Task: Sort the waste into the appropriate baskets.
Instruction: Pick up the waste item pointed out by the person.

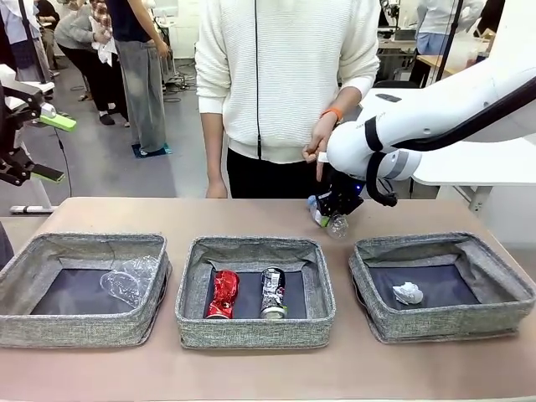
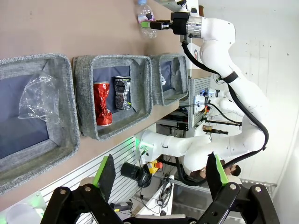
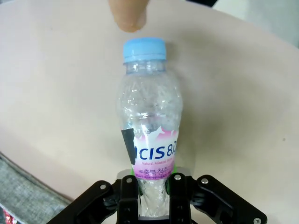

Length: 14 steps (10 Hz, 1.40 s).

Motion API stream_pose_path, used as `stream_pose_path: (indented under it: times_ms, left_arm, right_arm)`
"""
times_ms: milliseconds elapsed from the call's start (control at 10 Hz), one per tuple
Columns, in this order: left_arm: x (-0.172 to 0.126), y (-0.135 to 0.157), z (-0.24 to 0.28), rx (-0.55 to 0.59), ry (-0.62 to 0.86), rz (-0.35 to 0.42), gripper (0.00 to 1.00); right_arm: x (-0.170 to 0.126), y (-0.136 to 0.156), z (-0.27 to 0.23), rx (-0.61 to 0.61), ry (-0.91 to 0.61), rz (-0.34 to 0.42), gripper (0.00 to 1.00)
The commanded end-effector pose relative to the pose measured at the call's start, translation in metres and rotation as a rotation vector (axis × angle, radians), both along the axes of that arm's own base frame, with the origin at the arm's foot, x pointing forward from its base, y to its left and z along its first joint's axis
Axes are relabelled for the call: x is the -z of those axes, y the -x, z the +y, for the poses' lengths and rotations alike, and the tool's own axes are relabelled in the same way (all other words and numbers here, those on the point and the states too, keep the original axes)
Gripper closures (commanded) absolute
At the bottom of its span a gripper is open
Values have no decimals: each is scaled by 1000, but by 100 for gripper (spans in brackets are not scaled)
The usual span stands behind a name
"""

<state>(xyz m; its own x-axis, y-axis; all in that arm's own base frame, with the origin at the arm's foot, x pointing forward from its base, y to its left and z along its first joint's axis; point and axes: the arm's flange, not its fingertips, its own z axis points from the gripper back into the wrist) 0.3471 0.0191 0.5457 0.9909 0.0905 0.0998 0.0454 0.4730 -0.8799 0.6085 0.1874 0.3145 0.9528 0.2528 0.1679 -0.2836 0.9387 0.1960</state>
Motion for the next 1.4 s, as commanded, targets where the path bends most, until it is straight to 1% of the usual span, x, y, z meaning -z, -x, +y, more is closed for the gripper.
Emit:
stream_pose_path:
  times_ms: [0, 100, 200, 300, 400, 500, 600, 700, 800, 900, 1000, 1100, 1200, 1300]
  left_arm:
    - [-3, 3, 2, 8, -7, 10, 0]
    - [-3, 3, 2, 8, -7, 10, 0]
    - [-3, 3, 2, 8, -7, 10, 0]
    - [-3, 3, 2, 8, -7, 10, 0]
    - [-3, 3, 2, 8, -7, 10, 0]
    - [-3, 3, 2, 8, -7, 10, 0]
    - [-3, 3, 2, 8, -7, 10, 0]
    - [-3, 3, 2, 8, -7, 10, 0]
    - [-3, 3, 2, 8, -7, 10, 0]
    - [-3, 3, 2, 8, -7, 10, 0]
    - [-3, 3, 2, 8, -7, 10, 0]
    - [-3, 3, 2, 8, -7, 10, 0]
    - [-3, 3, 2, 8, -7, 10, 0]
    - [-3, 3, 2, 8, -7, 10, 0]
  right_arm:
    - [-5, 5, -6, 15, 40, 65, 100]
    - [-23, 16, -12, 58, 10, 118, 100]
    - [-57, 42, -22, 112, -90, 163, 100]
    - [-102, 83, -36, 194, -190, 189, 100]
    - [-137, 126, -43, 272, -282, 193, 100]
    - [-163, 172, -47, 249, -404, 113, 100]
    - [-173, 220, -44, 152, -405, 83, 100]
    - [-177, 267, -36, 104, -471, -4, 100]
    - [-176, 297, -25, 18, -558, -134, 100]
    - [-184, 208, -36, 178, -433, 112, 100]
    - [-184, 208, -36, 178, -433, 112, 100]
    - [-190, 272, -34, 117, -487, 2, 78]
    - [-177, 236, -9, 156, -442, 146, 78]
    - [-202, 232, 32, 176, -362, 168, 78]
